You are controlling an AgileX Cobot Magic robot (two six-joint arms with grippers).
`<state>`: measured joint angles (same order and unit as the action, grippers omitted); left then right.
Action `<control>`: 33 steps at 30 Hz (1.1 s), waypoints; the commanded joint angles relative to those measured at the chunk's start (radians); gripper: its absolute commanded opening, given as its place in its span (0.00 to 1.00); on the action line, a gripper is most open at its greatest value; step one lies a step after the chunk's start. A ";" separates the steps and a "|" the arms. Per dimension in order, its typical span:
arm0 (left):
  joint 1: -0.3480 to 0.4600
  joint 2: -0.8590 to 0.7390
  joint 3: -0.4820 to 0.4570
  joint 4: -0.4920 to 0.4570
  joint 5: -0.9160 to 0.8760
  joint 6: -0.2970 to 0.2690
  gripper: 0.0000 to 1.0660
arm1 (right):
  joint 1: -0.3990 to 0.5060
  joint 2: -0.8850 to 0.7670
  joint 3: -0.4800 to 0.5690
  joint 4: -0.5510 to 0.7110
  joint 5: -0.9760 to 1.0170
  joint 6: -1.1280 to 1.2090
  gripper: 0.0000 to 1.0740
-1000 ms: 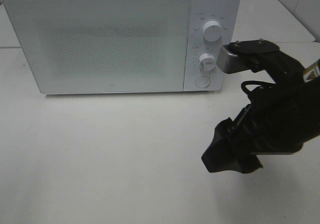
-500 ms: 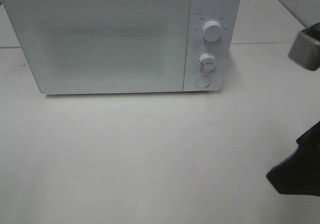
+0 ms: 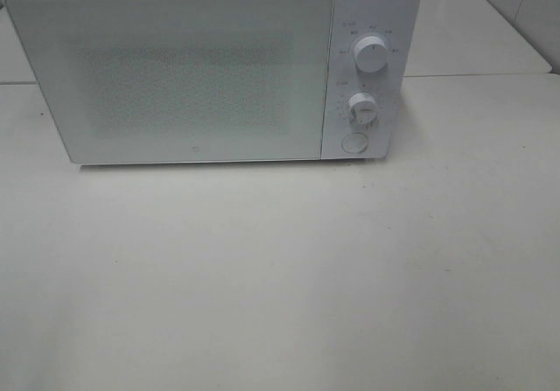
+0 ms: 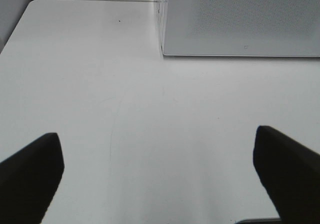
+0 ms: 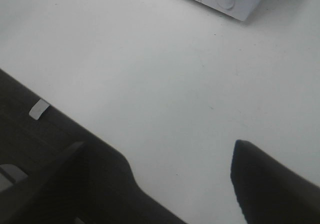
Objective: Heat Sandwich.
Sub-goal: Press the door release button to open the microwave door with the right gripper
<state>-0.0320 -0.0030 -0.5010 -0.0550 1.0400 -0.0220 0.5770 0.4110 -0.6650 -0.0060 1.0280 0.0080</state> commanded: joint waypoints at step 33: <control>0.001 -0.021 0.004 -0.007 -0.008 -0.005 0.92 | -0.422 -0.441 0.160 -0.019 0.009 0.018 0.70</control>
<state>-0.0320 -0.0030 -0.5010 -0.0550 1.0400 -0.0220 0.1590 -0.0040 -0.5060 -0.0200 1.0380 0.0260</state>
